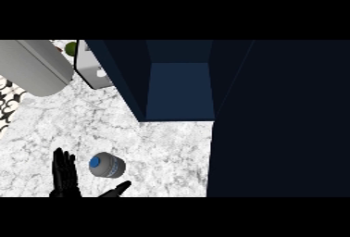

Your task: Pick up the bottled water, place it into the cabinet and close the cabinet

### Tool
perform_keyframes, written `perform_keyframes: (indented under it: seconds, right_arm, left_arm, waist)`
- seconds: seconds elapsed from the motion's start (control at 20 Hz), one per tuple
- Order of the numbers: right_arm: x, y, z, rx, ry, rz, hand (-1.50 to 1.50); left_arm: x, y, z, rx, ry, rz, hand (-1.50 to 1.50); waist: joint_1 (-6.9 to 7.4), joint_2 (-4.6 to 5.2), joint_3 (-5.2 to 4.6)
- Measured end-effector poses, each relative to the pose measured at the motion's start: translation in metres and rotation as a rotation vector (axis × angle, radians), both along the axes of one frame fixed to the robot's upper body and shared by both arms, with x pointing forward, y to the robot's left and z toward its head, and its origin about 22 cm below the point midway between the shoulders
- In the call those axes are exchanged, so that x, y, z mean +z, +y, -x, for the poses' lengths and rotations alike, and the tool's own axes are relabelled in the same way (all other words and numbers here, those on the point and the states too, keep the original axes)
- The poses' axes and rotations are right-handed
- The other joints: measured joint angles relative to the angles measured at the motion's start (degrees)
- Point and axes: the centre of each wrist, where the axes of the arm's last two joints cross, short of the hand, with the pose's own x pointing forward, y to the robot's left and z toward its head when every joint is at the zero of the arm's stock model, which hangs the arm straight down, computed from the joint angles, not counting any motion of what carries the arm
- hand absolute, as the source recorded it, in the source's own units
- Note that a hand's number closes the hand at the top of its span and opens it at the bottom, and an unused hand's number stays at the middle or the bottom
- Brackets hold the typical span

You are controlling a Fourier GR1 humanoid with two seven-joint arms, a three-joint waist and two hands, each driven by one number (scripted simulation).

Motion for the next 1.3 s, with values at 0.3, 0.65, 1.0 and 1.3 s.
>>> perform_keyframes:
  seconds: [0.3, 0.65, 1.0, 1.3]
  right_arm:
    - [-0.003, 0.006, 0.01, 0.016, 0.012, -0.035, -1.5]
    - [-0.004, 0.0, 0.02, 0.022, 0.028, -0.011, -1.5]
    - [-0.005, 0.0, 0.02, 0.013, 0.023, -0.014, -1.5]
    - [-0.006, 0.0, 0.021, 0.013, 0.021, -0.012, -1.5]
  left_arm:
    - [-0.044, 0.015, -0.004, 0.032, 0.007, 0.005, -1.5]
    - [-0.082, 0.019, -0.005, -0.06, -0.005, 0.103, -1.5]
    - [-0.111, 0.027, -0.015, -0.103, -0.052, 0.186, 1.5]
    - [-0.121, 0.019, -0.018, -0.062, -0.109, 0.224, 1.5]
  waist:
    - [-0.22, 0.01, -0.02]
    - [-0.42, 0.04, -0.03]
    - [-0.27, 0.15, -0.03]
    - [0.02, -0.23, 0.92]
